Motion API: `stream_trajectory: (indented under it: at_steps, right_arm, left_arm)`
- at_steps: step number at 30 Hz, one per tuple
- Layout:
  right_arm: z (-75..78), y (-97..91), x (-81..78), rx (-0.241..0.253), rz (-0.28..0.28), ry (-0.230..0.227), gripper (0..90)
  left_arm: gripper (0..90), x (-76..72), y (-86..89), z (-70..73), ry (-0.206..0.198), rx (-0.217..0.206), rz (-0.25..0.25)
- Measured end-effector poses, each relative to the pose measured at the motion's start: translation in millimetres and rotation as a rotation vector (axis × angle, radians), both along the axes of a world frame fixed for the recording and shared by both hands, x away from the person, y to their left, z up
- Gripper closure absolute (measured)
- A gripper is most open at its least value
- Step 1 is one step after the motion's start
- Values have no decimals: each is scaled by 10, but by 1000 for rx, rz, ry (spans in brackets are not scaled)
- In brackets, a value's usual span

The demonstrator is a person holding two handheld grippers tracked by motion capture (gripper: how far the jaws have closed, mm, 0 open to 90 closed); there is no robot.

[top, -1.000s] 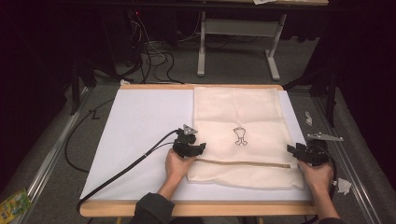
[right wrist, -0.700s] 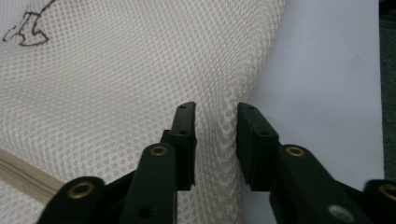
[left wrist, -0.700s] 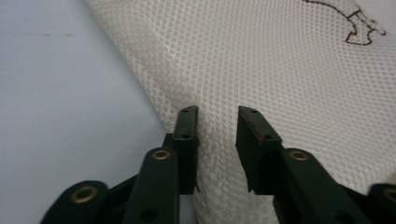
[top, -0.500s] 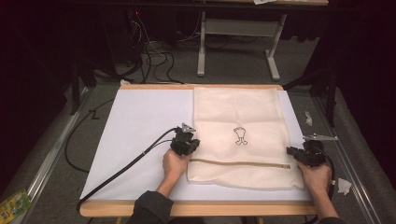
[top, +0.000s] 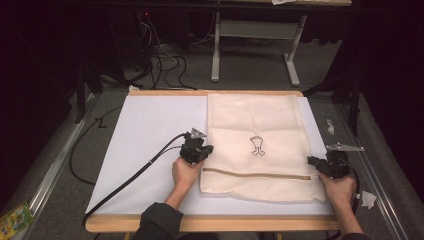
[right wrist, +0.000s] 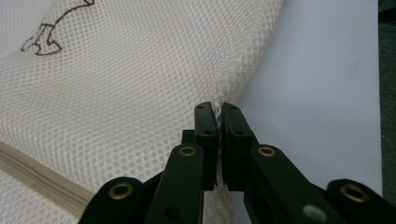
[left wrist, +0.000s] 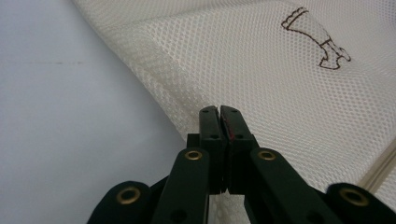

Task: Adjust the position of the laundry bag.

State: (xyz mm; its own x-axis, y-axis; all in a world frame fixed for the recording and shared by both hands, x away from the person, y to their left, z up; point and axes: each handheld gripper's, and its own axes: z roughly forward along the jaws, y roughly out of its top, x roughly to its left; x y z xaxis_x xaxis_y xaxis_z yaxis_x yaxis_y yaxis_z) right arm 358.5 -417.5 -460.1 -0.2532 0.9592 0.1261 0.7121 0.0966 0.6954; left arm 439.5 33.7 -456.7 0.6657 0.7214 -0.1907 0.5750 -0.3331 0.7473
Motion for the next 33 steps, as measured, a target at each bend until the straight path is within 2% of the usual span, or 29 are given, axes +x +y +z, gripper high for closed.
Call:
stream_trajectory:
  at_steps: [6,16,20,24,33]
  right_arm:
    - [3,9,-13,7,5,-9,878]
    - [2,53,-13,22,19,-17,878]
    - [-2,86,-8,58,34,-21,878]
    - [5,146,2,58,40,-19,878]
    - [12,238,32,58,57,-21,877]
  left_arm:
    - [886,-6,64,86,-23,-11,-2]
    - [886,-13,163,113,-29,-12,3]
    - [886,-24,259,112,-30,-22,20]
    - [886,-34,317,125,-31,-11,24]
    - [886,-54,428,139,-43,-31,32]
